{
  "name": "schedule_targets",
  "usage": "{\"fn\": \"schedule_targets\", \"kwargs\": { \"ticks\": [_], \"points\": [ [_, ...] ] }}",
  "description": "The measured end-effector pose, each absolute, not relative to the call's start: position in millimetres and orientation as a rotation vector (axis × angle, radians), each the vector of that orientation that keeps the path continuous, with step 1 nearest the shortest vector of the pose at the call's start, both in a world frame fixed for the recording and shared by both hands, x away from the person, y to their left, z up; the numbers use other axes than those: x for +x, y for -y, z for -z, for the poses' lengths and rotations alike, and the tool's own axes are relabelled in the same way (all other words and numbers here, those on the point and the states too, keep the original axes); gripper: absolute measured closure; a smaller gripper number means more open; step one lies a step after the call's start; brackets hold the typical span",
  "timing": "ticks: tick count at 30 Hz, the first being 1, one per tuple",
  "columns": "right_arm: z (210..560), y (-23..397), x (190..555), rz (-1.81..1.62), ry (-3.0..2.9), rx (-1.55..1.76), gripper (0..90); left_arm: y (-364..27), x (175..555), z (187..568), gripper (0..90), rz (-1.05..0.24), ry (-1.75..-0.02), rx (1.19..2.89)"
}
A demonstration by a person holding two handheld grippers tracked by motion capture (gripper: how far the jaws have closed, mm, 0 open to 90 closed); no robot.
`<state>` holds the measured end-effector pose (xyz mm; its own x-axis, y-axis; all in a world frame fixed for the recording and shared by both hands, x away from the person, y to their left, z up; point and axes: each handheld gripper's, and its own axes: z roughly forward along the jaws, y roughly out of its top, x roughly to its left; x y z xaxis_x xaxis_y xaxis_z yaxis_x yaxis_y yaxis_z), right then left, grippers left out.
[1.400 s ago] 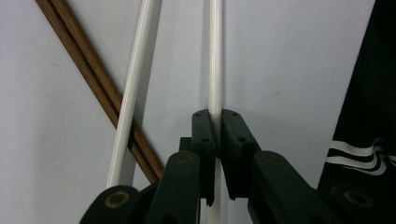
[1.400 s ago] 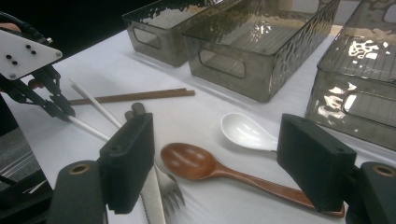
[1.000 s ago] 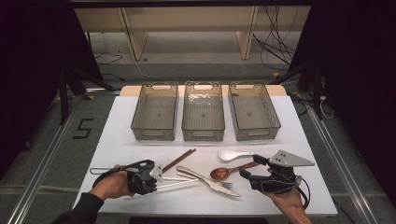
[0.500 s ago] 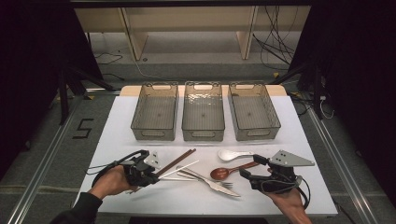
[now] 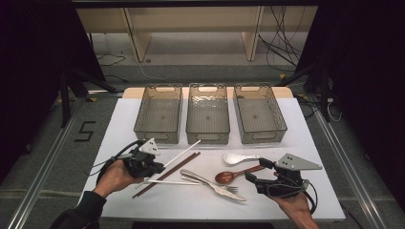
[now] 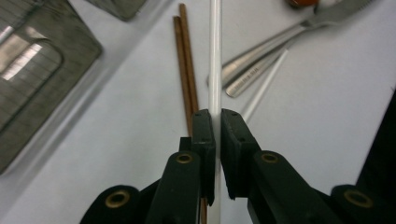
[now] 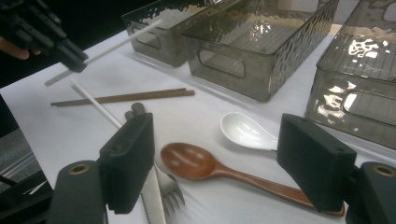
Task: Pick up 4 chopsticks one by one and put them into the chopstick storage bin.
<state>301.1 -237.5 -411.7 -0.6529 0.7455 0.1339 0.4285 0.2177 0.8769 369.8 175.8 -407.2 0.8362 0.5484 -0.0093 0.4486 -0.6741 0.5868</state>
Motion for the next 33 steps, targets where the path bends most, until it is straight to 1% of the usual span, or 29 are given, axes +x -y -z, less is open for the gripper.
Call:
{"fn": "schedule_targets", "kwargs": {
  "ticks": [19, 33],
  "points": [
    [411, 239, 301, -1.419, -2.170, 1.112, 28.5, -186, 410, 378, 83.9, -0.286, -0.870, 2.231],
    [411, 240, 301, -1.421, -2.166, 1.114, 28.5, -193, 441, 356, 83.9, -0.334, -0.940, 2.126]
  ]
}}
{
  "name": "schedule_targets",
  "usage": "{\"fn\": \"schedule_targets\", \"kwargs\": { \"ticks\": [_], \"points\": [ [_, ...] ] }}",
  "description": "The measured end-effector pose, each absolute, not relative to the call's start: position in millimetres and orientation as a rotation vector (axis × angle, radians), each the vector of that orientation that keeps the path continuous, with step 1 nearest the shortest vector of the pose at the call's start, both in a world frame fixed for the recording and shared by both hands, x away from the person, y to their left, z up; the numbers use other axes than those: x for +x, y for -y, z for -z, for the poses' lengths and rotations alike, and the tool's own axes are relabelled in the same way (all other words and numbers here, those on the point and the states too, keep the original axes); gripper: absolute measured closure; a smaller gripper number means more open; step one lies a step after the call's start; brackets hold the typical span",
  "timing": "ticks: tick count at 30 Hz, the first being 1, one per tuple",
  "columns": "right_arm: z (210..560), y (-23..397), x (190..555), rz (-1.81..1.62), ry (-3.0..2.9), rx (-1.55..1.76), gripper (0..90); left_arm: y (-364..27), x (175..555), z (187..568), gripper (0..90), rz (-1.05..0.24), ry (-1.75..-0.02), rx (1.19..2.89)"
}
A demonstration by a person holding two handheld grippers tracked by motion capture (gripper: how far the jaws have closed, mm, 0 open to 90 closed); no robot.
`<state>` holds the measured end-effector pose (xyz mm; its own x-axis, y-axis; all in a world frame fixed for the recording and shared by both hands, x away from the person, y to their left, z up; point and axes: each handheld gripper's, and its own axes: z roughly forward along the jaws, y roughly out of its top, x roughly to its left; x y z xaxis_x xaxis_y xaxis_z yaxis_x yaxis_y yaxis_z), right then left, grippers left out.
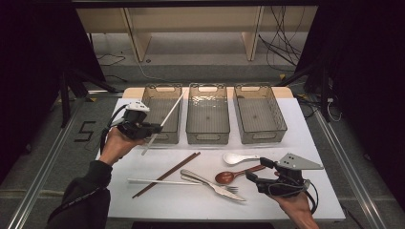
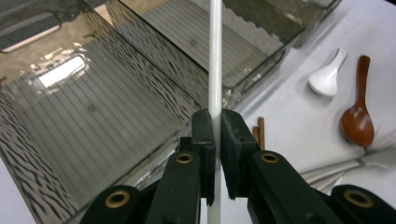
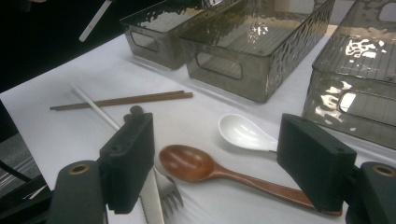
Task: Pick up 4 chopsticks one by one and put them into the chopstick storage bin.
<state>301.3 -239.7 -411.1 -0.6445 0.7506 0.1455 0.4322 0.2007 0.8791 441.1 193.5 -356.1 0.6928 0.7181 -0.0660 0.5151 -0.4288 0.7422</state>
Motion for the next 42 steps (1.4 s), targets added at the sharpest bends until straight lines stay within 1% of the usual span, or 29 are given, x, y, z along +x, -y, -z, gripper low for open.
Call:
{"fn": "schedule_targets", "kwargs": {
  "ticks": [10, 24, 33, 42],
  "points": [
    [411, 240, 301, -1.424, -2.166, 1.113, 28.5, -191, 466, 350, 83.9, -0.377, -0.973, 2.104],
    [411, 240, 302, -1.428, -2.168, 1.113, 28.5, -204, 505, 348, 83.9, -0.421, -1.046, 2.080],
    [411, 240, 302, -1.434, -2.167, 1.112, 28.5, -211, 524, 351, 83.9, -0.449, -1.089, 2.051],
    [411, 240, 302, -1.438, -2.166, 1.115, 28.5, -212, 532, 355, 83.9, -0.466, -1.105, 2.033]
  ]
}}
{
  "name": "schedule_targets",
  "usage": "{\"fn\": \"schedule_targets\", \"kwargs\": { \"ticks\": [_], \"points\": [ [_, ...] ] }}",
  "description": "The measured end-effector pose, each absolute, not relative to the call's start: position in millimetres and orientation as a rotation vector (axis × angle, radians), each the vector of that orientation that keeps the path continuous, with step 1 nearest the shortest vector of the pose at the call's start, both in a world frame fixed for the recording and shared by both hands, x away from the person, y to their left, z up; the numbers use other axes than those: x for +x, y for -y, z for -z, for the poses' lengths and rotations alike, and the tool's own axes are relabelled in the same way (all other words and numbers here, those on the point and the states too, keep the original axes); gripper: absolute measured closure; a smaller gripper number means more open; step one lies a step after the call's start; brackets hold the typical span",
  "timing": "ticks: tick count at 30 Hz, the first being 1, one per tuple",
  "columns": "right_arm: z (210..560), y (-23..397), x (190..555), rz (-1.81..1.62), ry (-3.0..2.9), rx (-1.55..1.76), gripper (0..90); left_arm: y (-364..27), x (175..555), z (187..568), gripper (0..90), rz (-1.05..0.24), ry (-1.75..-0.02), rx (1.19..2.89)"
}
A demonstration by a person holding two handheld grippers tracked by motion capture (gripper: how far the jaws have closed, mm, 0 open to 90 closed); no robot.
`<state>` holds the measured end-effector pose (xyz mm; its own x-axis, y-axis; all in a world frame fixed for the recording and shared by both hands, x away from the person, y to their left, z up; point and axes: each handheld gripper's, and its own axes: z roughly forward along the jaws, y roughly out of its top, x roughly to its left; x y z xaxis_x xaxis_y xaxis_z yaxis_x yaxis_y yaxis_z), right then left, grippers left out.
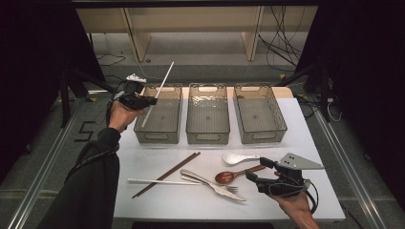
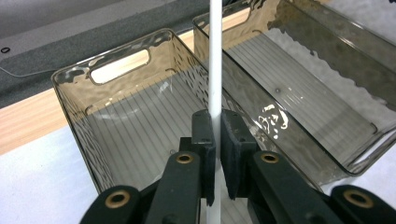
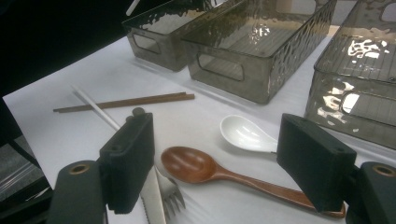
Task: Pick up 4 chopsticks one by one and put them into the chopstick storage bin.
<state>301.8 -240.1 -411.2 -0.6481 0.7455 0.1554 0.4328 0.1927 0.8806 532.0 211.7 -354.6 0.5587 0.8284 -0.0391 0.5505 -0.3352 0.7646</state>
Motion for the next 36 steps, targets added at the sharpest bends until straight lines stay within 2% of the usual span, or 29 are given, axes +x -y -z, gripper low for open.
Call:
{"fn": "schedule_targets", "kwargs": {
  "ticks": [19, 36],
  "points": [
    [411, 241, 302, -1.437, -2.168, 1.115, 28.5, -208, 537, 372, 83.9, -0.527, -1.099, 2.054],
    [412, 241, 302, -1.434, -2.168, 1.114, 28.5, -211, 539, 393, 83.3, -0.523, -1.147, 2.106]
  ]
}}
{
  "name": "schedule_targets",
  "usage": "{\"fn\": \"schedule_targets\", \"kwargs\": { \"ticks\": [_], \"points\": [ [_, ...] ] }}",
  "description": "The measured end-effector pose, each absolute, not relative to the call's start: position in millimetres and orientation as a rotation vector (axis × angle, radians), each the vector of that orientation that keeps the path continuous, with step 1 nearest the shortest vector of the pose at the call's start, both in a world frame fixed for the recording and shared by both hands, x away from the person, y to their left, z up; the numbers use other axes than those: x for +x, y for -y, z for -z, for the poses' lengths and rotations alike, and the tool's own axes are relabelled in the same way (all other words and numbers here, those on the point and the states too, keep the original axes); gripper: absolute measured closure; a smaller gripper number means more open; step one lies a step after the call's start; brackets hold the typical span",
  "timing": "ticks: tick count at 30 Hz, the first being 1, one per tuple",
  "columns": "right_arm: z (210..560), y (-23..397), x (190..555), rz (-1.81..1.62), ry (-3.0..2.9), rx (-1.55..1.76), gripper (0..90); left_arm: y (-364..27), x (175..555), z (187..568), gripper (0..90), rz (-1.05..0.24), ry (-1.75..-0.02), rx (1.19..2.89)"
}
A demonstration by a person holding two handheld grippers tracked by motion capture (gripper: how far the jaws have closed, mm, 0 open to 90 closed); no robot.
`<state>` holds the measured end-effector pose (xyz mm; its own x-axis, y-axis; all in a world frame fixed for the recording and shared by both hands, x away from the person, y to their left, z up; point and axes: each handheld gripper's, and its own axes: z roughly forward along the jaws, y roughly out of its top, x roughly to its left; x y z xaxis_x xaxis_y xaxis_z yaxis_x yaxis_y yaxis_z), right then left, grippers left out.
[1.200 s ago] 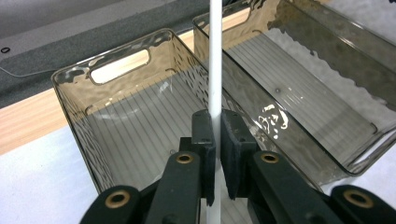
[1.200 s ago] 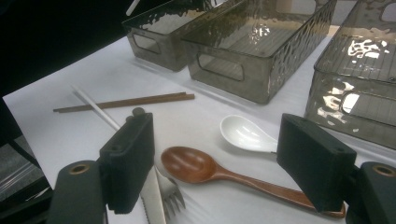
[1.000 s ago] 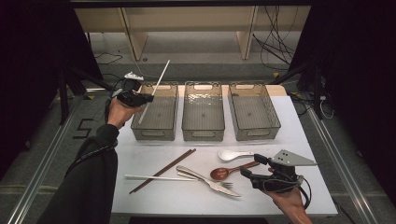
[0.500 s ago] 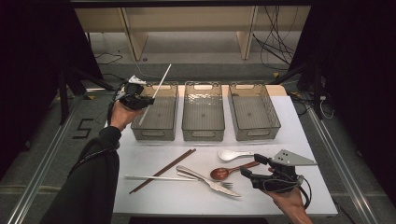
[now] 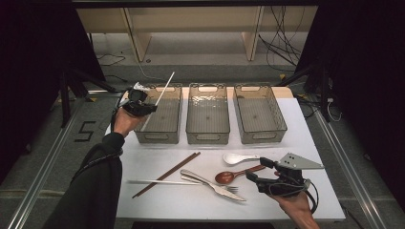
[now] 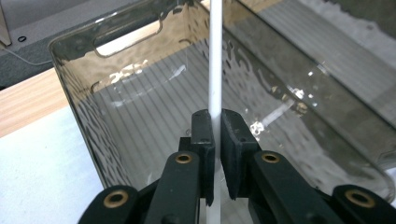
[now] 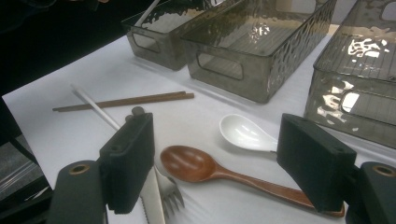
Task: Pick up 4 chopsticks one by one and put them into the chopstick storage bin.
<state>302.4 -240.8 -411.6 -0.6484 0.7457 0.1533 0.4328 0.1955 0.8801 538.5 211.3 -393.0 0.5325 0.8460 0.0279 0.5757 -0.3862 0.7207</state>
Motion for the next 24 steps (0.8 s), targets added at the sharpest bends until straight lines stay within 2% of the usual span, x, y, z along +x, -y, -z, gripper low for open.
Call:
{"fn": "schedule_targets", "kwargs": {
  "ticks": [8, 12, 17, 20, 24],
  "points": [
    [412, 241, 302, -1.432, -2.169, 1.117, 28.5, -216, 538, 402, 81.7, -0.509, -1.186, 2.106],
    [412, 241, 302, -1.433, -2.169, 1.117, 28.5, -214, 534, 400, 74.9, -0.482, -1.185, 2.124],
    [411, 241, 302, -1.433, -2.165, 1.120, 28.5, -213, 523, 387, 62.3, -0.433, -1.163, 2.104],
    [411, 241, 302, -1.430, -2.166, 1.121, 28.5, -210, 513, 379, 49.6, -0.392, -1.134, 2.114],
    [411, 241, 302, -1.432, -2.164, 1.120, 28.5, -203, 495, 369, 38.5, -0.367, -1.064, 2.133]
  ]
}}
